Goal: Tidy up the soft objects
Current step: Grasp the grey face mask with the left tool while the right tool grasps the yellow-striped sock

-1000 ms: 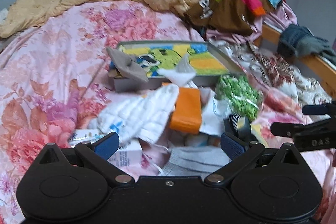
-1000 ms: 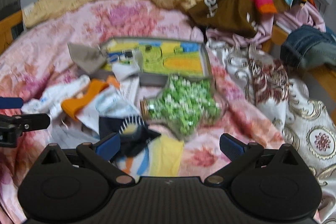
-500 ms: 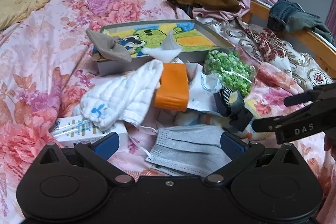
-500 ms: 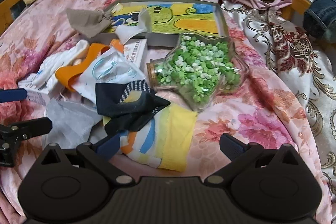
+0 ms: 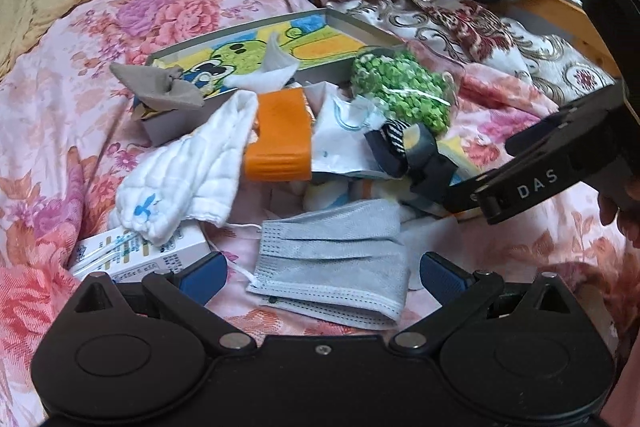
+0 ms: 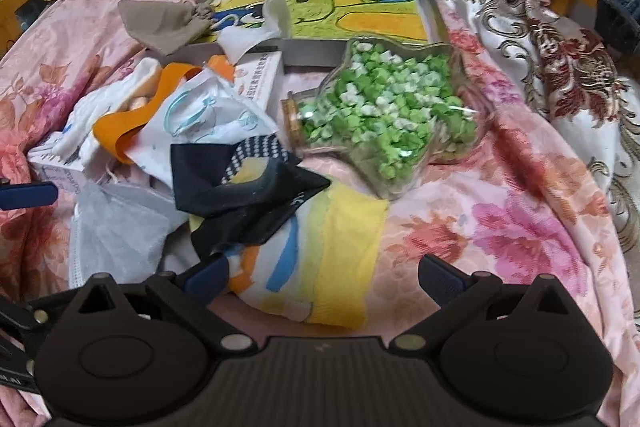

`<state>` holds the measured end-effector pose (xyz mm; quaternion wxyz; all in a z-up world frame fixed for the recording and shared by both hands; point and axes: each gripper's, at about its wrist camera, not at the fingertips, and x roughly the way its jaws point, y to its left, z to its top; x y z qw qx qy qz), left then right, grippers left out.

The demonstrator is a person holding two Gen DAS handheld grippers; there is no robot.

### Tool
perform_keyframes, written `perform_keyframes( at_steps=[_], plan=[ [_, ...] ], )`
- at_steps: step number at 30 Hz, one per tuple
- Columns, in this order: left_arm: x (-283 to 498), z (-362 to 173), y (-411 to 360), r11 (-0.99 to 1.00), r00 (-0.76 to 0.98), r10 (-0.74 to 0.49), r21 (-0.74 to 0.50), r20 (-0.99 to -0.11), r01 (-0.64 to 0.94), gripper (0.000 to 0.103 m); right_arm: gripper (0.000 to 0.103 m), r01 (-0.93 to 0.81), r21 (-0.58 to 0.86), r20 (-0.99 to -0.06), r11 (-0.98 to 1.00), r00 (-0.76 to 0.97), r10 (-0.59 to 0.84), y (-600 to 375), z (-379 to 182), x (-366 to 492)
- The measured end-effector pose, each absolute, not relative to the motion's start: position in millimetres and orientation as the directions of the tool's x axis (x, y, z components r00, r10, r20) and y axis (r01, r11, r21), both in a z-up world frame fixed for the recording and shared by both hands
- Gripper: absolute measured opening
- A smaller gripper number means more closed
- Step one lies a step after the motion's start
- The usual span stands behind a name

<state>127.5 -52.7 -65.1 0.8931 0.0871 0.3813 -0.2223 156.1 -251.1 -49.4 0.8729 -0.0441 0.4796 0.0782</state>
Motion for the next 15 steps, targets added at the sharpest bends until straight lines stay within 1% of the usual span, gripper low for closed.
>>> perform_keyframes(
  at_steps=[3, 10, 13, 15],
  plan=[
    [127, -67, -56, 0.878, 0.611, -0.331, 0.002, -0.719, 0.478, 0.102, 0.103, -0.182, 0.013, -0.851, 0.983, 0.514, 0.107, -249, -53, 159],
    [133, -74, -59, 0.866, 0.581, -0.352, -0.020, -0.734, 0.500, 0.101, 0.101, -0.167, 0.054, -0.863, 0.984, 0.488, 0.131, -250, -63, 170],
    [136, -78, -60, 0.866, 0.571, -0.345, -0.018, -0.745, 0.500, 0.100, 0.097, -0.158, 0.078, -0.865, 0.984, 0.481, 0.145, -252, -65, 175],
    [139, -81, -59, 0.869, 0.564, -0.341, -0.023, -0.752, 0.495, 0.098, 0.092, -0.154, 0.093, -0.865, 0.984, 0.476, 0.157, -253, -67, 176]
  ],
)
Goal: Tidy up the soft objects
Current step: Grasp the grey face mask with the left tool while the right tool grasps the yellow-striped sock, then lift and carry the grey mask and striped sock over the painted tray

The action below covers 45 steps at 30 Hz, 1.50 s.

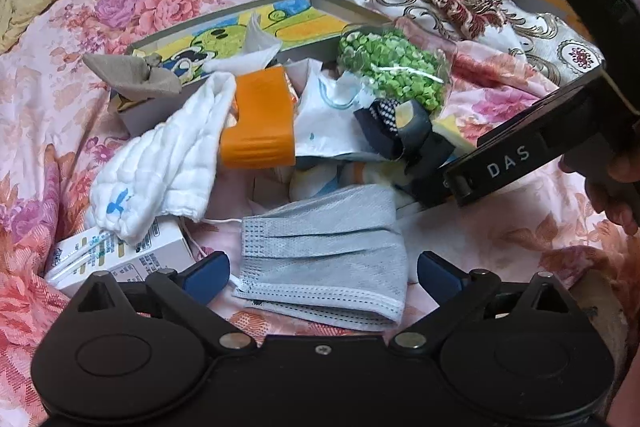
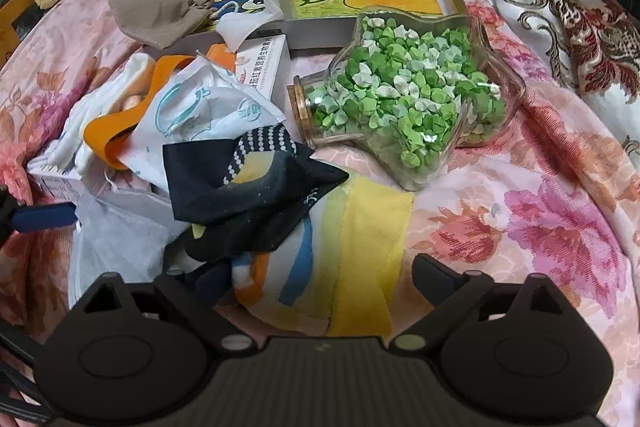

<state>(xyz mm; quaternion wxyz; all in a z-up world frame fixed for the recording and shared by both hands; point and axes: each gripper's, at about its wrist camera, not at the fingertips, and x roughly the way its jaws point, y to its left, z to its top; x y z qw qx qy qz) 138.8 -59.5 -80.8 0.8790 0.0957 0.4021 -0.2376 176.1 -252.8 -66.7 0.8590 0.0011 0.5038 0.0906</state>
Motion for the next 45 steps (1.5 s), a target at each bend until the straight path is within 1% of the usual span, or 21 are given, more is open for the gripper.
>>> perform_keyframes(
  at_steps=[3, 7, 10, 12, 13, 17, 18, 20, 23, 24, 29, 33, 35, 41, 45],
  plan=[
    [144, -85, -58, 0.875, 0.546, -0.341, -0.046, -0.765, 0.482, 0.093, 0.087, -0.150, 0.112, -0.866, 0.982, 0.470, 0.171, -253, -67, 177],
    [151, -87, -50, 0.890, 0.520, -0.360, -0.117, -0.774, 0.441, 0.085, 0.086, -0.144, 0.123, -0.872, 0.982, 0.456, 0.176, -252, -70, 178],
    [153, -86, -46, 0.895, 0.513, -0.375, -0.157, -0.772, 0.419, 0.081, 0.082, -0.120, 0.161, -0.875, 0.980, 0.441, 0.198, -256, -71, 179],
    [155, -86, -45, 0.895, 0.506, -0.384, -0.176, -0.772, 0.410, 0.077, 0.077, -0.104, 0.196, -0.874, 0.975, 0.432, 0.221, -259, -72, 179],
    [156, -86, -44, 0.895, 0.502, -0.388, -0.185, -0.773, 0.406, 0.075, 0.077, -0.098, 0.206, -0.873, 0.974, 0.430, 0.228, -260, -72, 179],
    [158, -86, -42, 0.900, 0.501, -0.389, -0.203, -0.773, 0.386, 0.063, 0.068, -0.083, 0.244, -0.870, 0.966, 0.422, 0.256, -264, -72, 178],
    [159, -86, -40, 0.902, 0.503, -0.391, -0.212, -0.771, 0.376, 0.061, 0.067, -0.080, 0.255, -0.869, 0.964, 0.419, 0.265, -264, -73, 179],
    [161, -86, -37, 0.908, 0.509, -0.390, -0.228, -0.767, 0.352, 0.054, 0.062, -0.075, 0.275, -0.866, 0.958, 0.414, 0.281, -265, -74, 179],
    [164, -85, -31, 0.917, 0.518, -0.385, -0.254, -0.764, 0.308, 0.048, 0.055, -0.071, 0.296, -0.863, 0.953, 0.408, 0.298, -266, -75, 178],
    [164, -85, -29, 0.918, 0.520, -0.386, -0.263, -0.762, 0.295, 0.047, 0.051, -0.070, 0.301, -0.862, 0.951, 0.407, 0.303, -267, -75, 178],
    [167, -83, -20, 0.921, 0.535, -0.388, -0.304, -0.750, 0.242, 0.041, 0.039, -0.054, 0.340, -0.852, 0.939, 0.404, 0.332, -268, -75, 177],
    [167, -82, -17, 0.918, 0.537, -0.396, -0.327, -0.745, 0.224, 0.038, 0.031, -0.043, 0.352, -0.847, 0.935, 0.411, 0.338, -268, -75, 176],
    [166, -80, -17, 0.917, 0.542, -0.400, -0.330, -0.739, 0.226, 0.034, 0.028, -0.034, 0.366, -0.840, 0.930, 0.418, 0.346, -270, -73, 175],
    [161, -74, -13, 0.901, 0.545, -0.432, -0.375, -0.718, 0.219, 0.027, 0.026, -0.024, 0.421, -0.813, 0.907, 0.433, 0.389, -273, -65, 166],
    [159, -71, -9, 0.888, 0.543, -0.454, -0.410, -0.706, 0.208, 0.026, 0.026, -0.040, 0.470, -0.785, 0.882, 0.439, 0.438, -270, -59, 160]
  ],
)
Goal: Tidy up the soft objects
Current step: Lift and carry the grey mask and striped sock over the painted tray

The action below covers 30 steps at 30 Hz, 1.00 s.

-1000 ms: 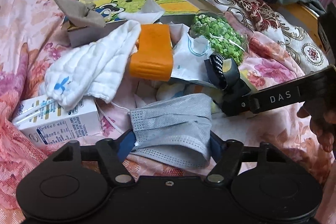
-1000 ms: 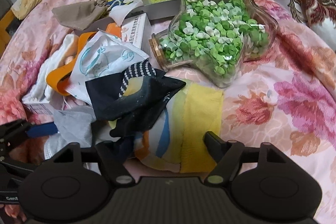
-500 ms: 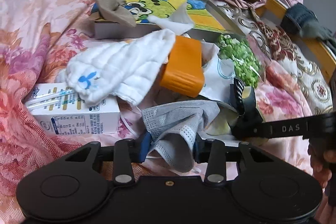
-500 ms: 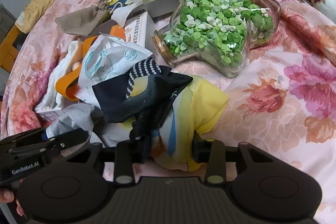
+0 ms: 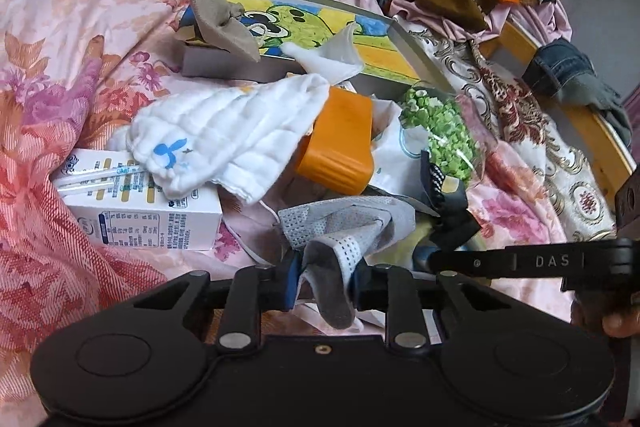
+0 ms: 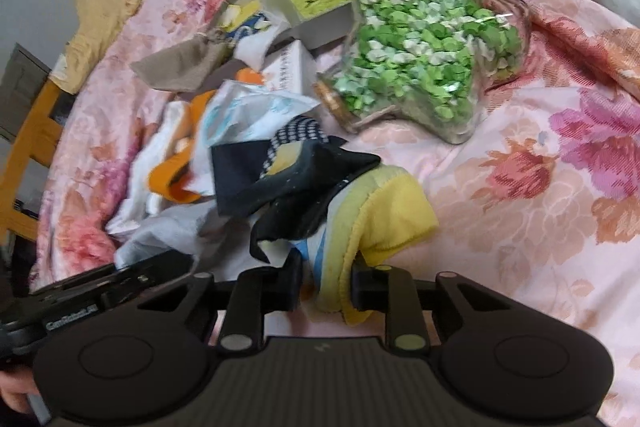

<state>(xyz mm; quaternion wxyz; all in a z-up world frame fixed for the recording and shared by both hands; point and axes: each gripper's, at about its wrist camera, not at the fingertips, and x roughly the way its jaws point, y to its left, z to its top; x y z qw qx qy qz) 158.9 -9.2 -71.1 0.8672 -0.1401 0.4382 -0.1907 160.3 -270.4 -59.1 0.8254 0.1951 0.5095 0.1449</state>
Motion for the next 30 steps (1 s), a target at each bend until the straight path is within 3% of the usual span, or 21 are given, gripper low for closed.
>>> perform_keyframes(
  at_steps=[22, 30],
  plan=[
    [143, -26, 15, 0.825, 0.656, -0.526, -0.514, -0.541, 0.237, 0.025, 0.026, -0.236, 0.641, -0.579, 0.731, 0.476, 0.662, -253, -16, 137],
    [140, -15, 20, 0.829, 0.697, -0.507, -0.508, -0.507, 0.234, 0.025, 0.026, -0.271, 0.616, -0.553, 0.739, 0.519, 0.651, -251, -4, 132]
  ],
)
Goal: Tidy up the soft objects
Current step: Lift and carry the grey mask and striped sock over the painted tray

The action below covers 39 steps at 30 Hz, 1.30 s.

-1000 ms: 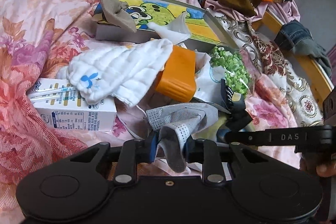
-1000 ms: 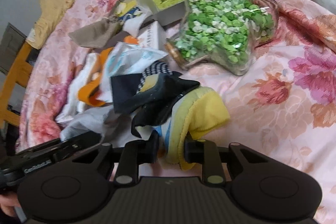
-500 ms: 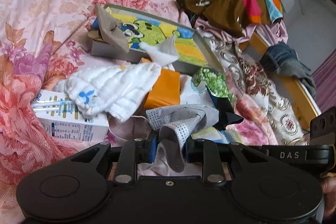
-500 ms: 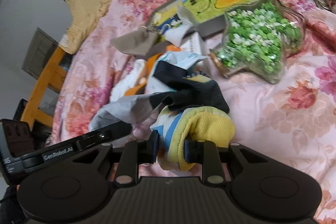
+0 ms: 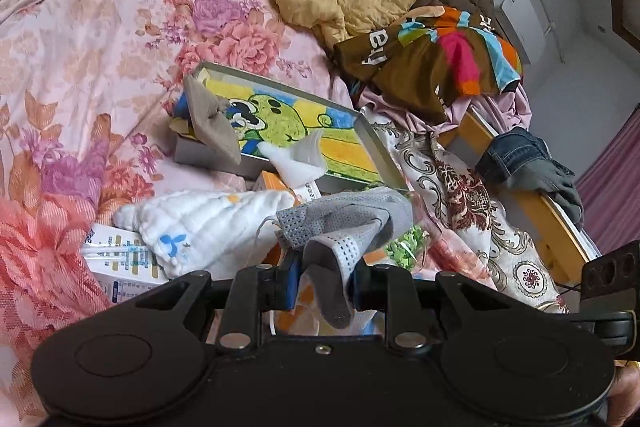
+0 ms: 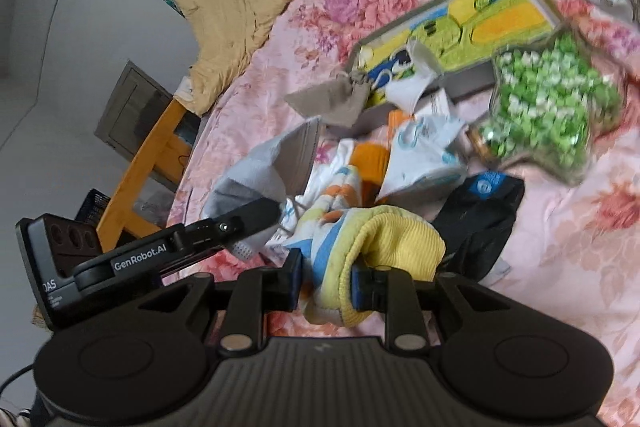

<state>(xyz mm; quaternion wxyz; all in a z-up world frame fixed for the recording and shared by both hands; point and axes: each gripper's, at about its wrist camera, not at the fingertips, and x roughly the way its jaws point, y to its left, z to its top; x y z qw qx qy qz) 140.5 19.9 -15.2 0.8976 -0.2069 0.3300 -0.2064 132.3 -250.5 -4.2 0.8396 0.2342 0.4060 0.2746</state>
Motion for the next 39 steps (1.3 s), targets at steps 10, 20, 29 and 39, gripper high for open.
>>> perform_keyframes(
  at_steps=[10, 20, 29, 39],
  plan=[
    [136, -3, 25, 0.850, 0.755, -0.460, -0.479, -0.467, 0.221, 0.025, 0.026, -0.322, 0.581, -0.441, 0.747, 0.647, 0.622, -253, 14, 124],
    [144, 15, 17, 0.909, 0.831, -0.364, -0.356, -0.421, 0.217, 0.026, 0.026, -0.356, 0.543, -0.295, 0.761, 0.767, 0.569, -257, 29, 118],
    [174, 26, 8, 0.931, 0.863, -0.338, -0.267, -0.374, 0.249, 0.026, 0.026, -0.367, 0.474, -0.238, 0.801, 0.822, 0.517, -248, 37, 141],
    [239, 10, -2, 0.953, 0.867, -0.291, -0.202, -0.406, 0.225, 0.026, 0.026, -0.335, 0.443, -0.257, 0.832, 0.841, 0.476, -237, 28, 202]
  ],
)
